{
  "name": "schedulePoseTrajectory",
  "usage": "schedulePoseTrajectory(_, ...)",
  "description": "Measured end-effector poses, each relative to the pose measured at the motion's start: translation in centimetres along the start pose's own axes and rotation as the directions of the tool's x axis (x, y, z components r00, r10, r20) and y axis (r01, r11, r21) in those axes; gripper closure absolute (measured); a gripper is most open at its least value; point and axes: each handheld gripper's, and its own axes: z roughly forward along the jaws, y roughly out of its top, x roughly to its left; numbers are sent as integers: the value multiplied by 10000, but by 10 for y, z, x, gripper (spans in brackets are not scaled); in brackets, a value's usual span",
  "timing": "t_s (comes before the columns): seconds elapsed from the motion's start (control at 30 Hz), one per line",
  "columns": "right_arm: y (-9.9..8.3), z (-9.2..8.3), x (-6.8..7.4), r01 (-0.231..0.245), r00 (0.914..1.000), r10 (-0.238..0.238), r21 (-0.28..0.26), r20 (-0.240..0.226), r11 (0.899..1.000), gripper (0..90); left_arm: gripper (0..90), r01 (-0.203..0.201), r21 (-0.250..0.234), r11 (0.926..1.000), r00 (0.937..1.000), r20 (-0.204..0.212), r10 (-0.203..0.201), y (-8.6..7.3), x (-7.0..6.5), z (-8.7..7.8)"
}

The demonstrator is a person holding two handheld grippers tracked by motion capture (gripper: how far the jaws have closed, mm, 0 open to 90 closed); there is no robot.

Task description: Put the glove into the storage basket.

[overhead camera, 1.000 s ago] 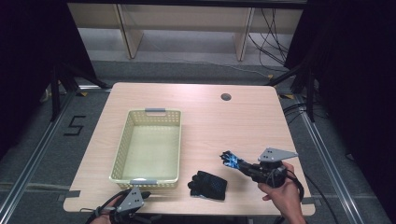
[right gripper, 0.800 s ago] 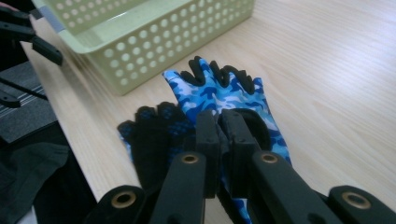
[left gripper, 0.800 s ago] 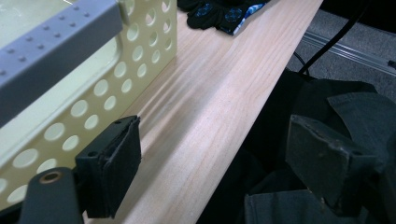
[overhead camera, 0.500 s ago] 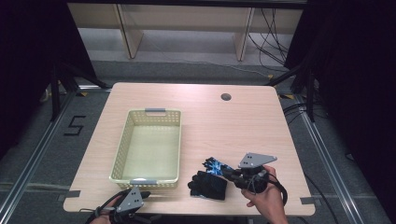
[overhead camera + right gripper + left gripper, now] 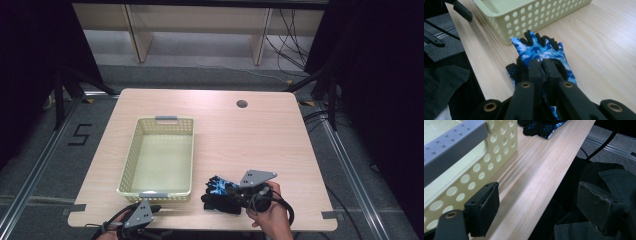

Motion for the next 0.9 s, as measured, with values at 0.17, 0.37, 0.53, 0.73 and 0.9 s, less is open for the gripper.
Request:
schedulePoseTrajectory(0.17,-2,7,4,224,9997,-226,317,67,9992,869,178,-95,37,9999,10000,-16,95,0,0,0)
schedulePoseTrajectory(0.37,-12,24,13,221,9997,-212,938,-111,9953,868,179,148,-145,9998,9999,61,-147,0,-2,1)
schedulePoseTrajectory(0.53,-16,34,17,433,9983,-378,1259,-452,9911,866,179,282,-260,9993,9995,157,-278,0,-4,1)
schedulePoseTrajectory(0.73,-19,41,18,886,9942,-789,1404,-732,9861,863,179,-94,59,9999,9999,61,94,0,-1,1)
schedulePoseTrajectory(0.9,-23,42,19,504,9968,-411,1402,-684,9888,761,211,-113,90,9999,9995,295,110,1,-5,1)
